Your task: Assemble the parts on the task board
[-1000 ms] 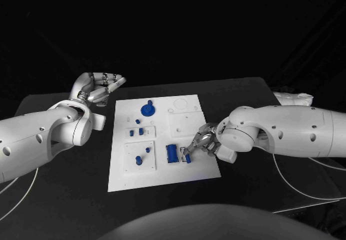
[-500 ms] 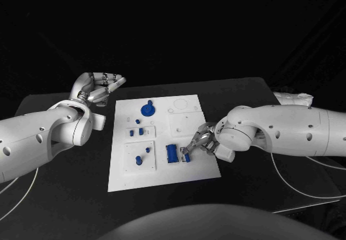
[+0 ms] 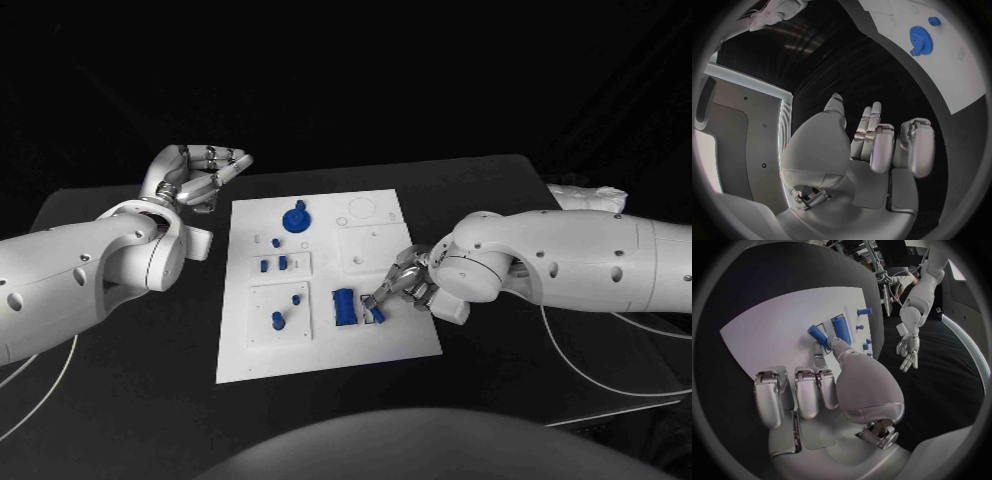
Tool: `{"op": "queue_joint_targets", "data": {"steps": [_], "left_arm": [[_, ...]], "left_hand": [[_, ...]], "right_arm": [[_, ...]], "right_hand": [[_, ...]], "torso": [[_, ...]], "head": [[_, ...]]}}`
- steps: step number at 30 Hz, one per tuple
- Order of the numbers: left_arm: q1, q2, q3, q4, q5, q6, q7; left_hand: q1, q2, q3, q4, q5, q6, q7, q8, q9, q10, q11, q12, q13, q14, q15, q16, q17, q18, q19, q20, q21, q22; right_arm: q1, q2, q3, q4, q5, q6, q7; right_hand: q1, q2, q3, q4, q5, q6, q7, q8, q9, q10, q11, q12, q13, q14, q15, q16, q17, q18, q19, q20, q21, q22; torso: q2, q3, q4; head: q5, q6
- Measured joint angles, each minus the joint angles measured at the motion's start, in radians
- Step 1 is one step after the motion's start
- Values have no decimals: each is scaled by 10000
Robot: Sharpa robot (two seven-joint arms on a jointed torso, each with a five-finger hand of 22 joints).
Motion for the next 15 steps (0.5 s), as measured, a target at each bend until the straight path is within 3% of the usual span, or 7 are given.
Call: {"op": "queue_joint_targets", "data": {"steps": [3, 4, 15], "left_arm": [[0, 0, 0, 1, 0, 1, -1], [0, 0, 0, 2, 0, 1, -2], [0, -3, 0, 4, 0, 4, -5]], "left_hand": [[0, 0, 0, 0, 0, 0, 0, 0, 0, 0, 0, 0, 0, 0, 0, 0, 0, 0, 0, 0, 0, 0], [0, 0, 0, 0, 0, 0, 0, 0, 0, 0, 0, 0, 0, 0, 0, 0, 0, 1, 0, 0, 0, 0], [53, 52, 0, 0, 0, 0, 0, 0, 0, 0, 0, 0, 0, 0, 0, 0, -1, 1, 0, 0, 0, -1]], "right_arm": [[0, 27, -1, -13, -36, 0, -47], [0, 34, -1, -18, -46, 0, -59], [0, 110, 1, -56, -115, -29, -161]], "right_hand": [[-60, -60, -65, 65, -108, -110, 70, -78, -67, 2, 6, 0, 0, 0, 0, 0, 0, 0, 0, 0, 0, 0], [-82, -82, -70, 70, -152, -128, 66, -78, -87, 2, 70, 0, 0, 0, 0, 0, 0, 0, 0, 0, 0, 0], [-286, -79, -202, 253, -722, -129, 66, -75, -195, 2, 69, 0, 0, 0, 0, 0, 0, 0, 0, 0, 0, -1]], "torso": [[0, 0, 1], [0, -1, 1], [0, 0, -5]], "head": [[1, 0], [1, 0], [11, 0]]}}
